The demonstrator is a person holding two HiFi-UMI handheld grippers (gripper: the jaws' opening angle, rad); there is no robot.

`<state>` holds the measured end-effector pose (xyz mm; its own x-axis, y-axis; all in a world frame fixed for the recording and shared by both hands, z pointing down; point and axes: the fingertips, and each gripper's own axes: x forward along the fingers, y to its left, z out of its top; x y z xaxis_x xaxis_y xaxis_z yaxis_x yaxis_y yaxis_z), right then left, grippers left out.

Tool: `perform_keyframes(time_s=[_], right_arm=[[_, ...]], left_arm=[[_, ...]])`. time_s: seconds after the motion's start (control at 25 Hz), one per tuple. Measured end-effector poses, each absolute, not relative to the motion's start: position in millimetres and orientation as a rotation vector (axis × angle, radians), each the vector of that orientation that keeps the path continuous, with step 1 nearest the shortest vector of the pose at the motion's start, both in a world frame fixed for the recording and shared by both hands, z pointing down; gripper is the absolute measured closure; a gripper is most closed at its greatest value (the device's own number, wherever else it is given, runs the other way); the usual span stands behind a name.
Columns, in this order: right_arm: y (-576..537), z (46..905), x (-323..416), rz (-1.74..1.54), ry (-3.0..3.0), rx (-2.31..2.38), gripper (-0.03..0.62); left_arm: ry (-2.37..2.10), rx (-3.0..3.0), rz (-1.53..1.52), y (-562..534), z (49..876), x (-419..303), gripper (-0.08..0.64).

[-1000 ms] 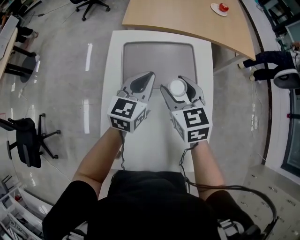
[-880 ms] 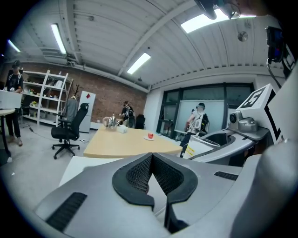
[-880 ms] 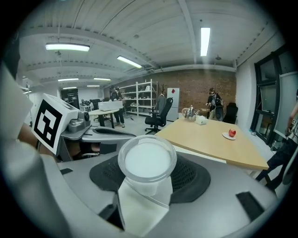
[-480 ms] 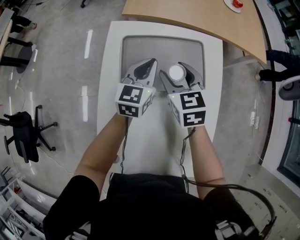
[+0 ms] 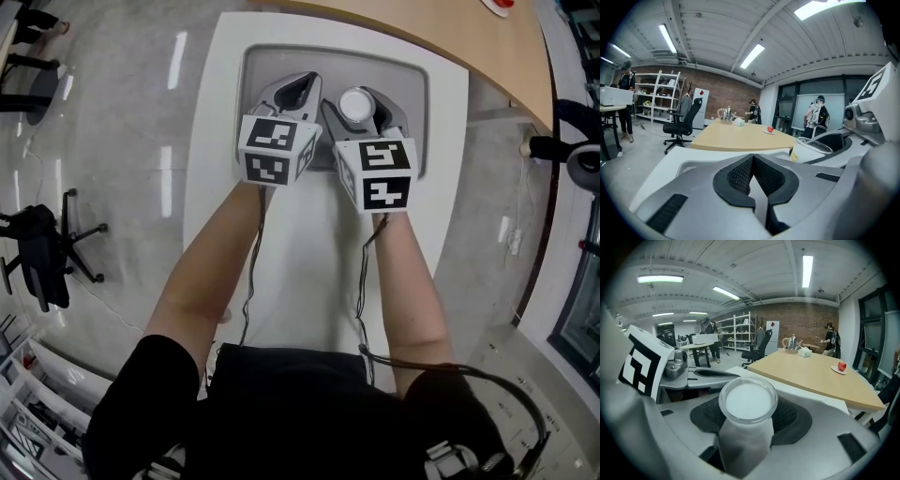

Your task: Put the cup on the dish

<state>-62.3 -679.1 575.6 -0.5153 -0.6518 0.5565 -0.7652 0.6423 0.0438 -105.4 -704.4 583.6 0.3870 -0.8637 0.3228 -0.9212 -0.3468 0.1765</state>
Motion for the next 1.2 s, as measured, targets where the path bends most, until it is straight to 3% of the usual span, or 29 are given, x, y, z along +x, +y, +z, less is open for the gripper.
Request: perform_keyframes(time_s=[0.52, 1.2], right_arm=[[-702, 630, -63, 0.375, -2.265, 1.133, 0.345], [-699, 587, -52, 0.306, -2.331, 1.194, 0.344]], left_arm=[[-1.548, 2.293, 0.328, -720, 622, -105, 0.554], [-1.603, 2.299, 0.303, -714, 587, -110, 0.554]])
